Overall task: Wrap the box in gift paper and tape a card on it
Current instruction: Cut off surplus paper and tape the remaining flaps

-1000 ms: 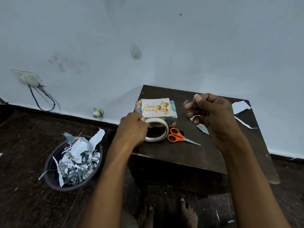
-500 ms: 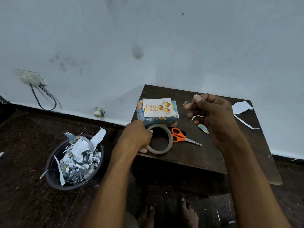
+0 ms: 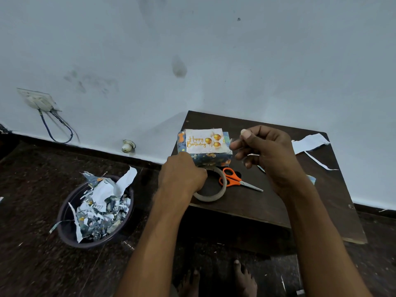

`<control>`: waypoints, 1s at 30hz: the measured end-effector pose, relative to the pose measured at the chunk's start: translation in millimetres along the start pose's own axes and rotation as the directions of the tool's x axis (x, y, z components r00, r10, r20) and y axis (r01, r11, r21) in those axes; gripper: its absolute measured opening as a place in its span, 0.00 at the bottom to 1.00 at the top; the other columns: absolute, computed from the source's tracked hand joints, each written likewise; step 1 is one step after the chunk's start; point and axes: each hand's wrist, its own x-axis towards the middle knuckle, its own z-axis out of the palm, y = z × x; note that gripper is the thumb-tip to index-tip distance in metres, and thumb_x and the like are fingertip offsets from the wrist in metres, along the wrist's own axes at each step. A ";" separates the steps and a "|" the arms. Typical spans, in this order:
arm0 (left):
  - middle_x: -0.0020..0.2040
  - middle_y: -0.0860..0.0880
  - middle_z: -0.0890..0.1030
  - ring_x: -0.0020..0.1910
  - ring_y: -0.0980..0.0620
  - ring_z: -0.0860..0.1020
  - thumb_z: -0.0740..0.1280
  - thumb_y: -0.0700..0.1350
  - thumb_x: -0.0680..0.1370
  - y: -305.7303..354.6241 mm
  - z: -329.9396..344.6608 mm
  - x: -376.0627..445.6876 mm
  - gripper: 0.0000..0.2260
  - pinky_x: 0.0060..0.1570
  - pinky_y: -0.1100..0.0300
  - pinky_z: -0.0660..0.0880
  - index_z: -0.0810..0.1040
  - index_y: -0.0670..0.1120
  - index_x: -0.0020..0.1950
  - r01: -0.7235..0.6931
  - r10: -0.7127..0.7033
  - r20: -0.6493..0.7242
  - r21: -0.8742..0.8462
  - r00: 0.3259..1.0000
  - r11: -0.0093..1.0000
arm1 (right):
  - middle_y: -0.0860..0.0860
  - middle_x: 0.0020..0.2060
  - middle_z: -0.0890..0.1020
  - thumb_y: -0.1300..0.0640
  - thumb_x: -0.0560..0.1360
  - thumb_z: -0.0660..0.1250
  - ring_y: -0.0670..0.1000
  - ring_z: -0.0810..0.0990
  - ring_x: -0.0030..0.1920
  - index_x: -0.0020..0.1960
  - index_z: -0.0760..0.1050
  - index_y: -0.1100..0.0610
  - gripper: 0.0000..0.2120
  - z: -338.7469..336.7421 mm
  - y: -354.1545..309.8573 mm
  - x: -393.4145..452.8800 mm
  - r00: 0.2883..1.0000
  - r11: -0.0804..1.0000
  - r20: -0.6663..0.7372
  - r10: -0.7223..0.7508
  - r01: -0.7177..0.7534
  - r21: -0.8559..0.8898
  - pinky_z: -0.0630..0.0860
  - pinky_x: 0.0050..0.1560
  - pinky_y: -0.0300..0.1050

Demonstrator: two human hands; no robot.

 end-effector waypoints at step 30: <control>0.40 0.44 0.84 0.40 0.49 0.84 0.70 0.36 0.79 15.2 -31.4 -18.6 0.02 0.30 0.59 0.79 0.80 0.41 0.47 0.054 0.335 0.255 -0.860 0.907 0.507 | 0.60 0.39 0.84 0.62 0.81 0.63 0.51 0.77 0.30 0.43 0.76 0.62 0.08 1.4 -0.5 0.5 0.981 0.992 0.188 0.056 -0.076 0.102 0.70 0.26 0.39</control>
